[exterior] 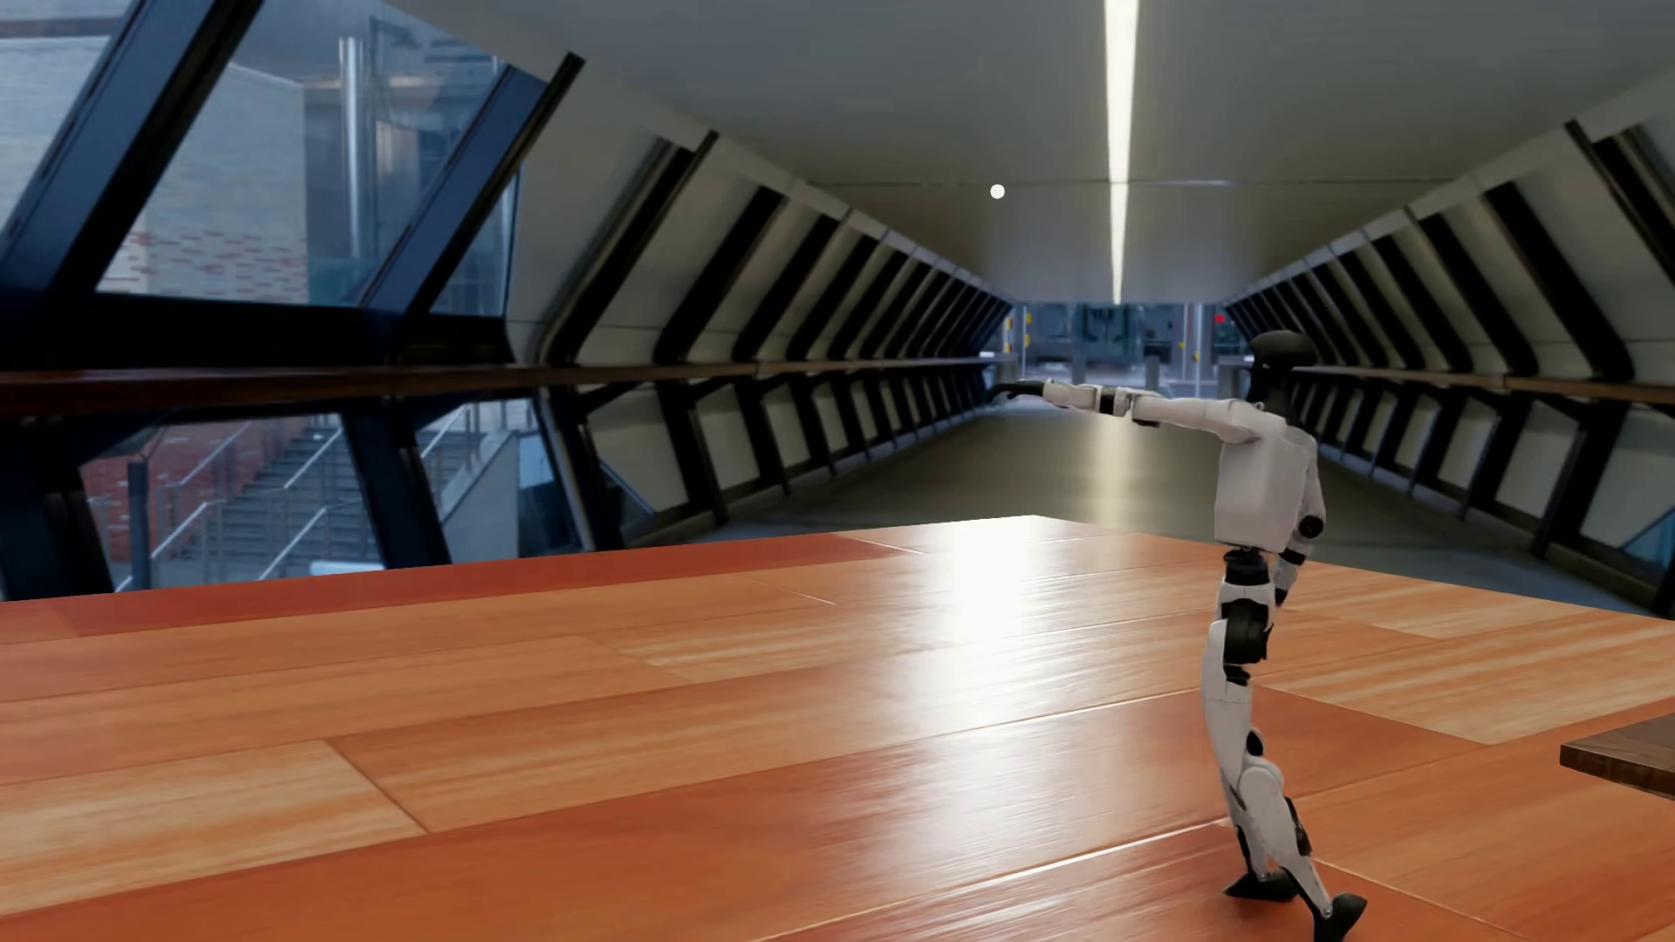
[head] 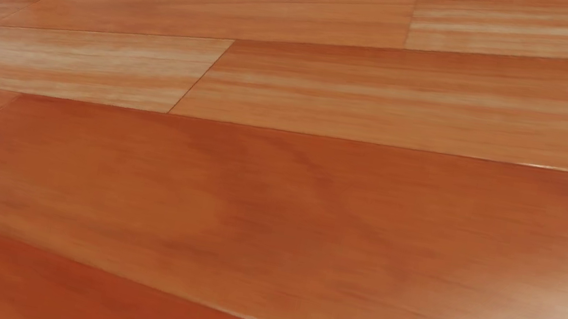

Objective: Reach

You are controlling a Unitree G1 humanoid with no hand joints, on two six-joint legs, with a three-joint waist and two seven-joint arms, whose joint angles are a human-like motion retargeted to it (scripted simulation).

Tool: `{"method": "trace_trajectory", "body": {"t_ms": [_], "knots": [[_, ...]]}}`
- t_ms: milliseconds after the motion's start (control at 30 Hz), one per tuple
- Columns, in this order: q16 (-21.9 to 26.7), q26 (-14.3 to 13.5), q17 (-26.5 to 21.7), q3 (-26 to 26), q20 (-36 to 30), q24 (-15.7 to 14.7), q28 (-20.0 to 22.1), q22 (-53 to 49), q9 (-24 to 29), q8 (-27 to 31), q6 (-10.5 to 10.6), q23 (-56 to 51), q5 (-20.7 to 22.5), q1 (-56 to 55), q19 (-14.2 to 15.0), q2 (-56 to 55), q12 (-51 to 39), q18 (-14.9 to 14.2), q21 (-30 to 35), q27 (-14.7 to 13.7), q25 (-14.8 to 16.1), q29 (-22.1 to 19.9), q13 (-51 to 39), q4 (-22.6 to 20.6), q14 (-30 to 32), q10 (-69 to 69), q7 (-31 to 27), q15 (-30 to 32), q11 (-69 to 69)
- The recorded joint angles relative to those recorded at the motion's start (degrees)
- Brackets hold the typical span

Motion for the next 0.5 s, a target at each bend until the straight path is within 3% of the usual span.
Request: {"method": "trace_trajectory", "body": {"t_ms": [300,500], "knots": [[4.8,0.0,0.0,0.0,0.0,0.0,0.0,5.4,-1.7,0.0,0.0,10.7,0.6,0.1,0.0,-2.5,3.9,0.0,-5.1,0.0,0.0,0.0,8.8,-1.0,0.0,0.0,0.0,-0.5,1.5],[4.4,0.0,-0.7,-0.5,0.0,0.0,0.0,5.5,-1.0,0.0,-0.6,13.9,0.4,0.8,0.0,-1.6,3.6,0.0,-5.4,0.0,0.0,0.0,10.0,-1.3,0.0,-0.5,0.0,-0.1,1.0]]}}
